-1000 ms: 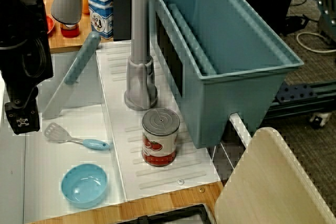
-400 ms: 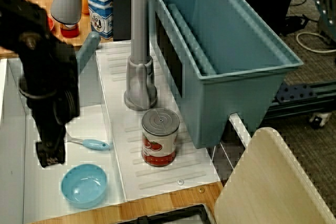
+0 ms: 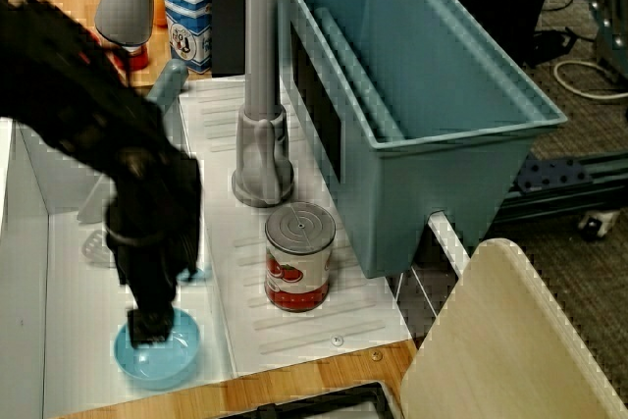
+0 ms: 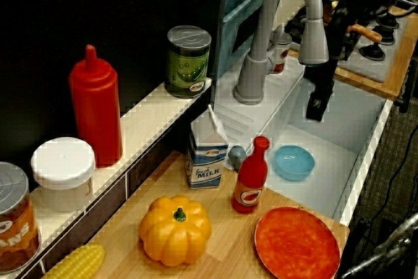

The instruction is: Lift bowl

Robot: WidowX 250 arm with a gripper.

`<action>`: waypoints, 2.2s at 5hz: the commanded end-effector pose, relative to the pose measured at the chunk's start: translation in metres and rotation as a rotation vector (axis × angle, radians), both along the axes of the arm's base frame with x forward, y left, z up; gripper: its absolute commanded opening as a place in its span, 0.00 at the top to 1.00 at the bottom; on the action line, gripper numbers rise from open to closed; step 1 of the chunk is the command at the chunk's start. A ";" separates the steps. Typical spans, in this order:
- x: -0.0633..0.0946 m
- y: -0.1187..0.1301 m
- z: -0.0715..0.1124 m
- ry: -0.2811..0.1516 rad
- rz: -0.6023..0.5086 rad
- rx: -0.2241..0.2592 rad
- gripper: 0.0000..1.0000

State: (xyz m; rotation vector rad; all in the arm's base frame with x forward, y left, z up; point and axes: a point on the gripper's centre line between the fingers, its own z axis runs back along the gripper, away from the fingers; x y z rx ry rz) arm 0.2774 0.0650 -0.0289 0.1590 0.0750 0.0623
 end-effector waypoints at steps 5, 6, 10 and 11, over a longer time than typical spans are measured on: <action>0.000 0.024 -0.047 -0.138 -0.054 -0.014 0.00; -0.005 0.020 -0.052 -0.140 -0.065 -0.025 0.00; 0.006 -0.007 -0.054 -0.141 -0.070 -0.106 0.00; 0.012 -0.002 -0.062 -0.141 -0.082 -0.094 0.00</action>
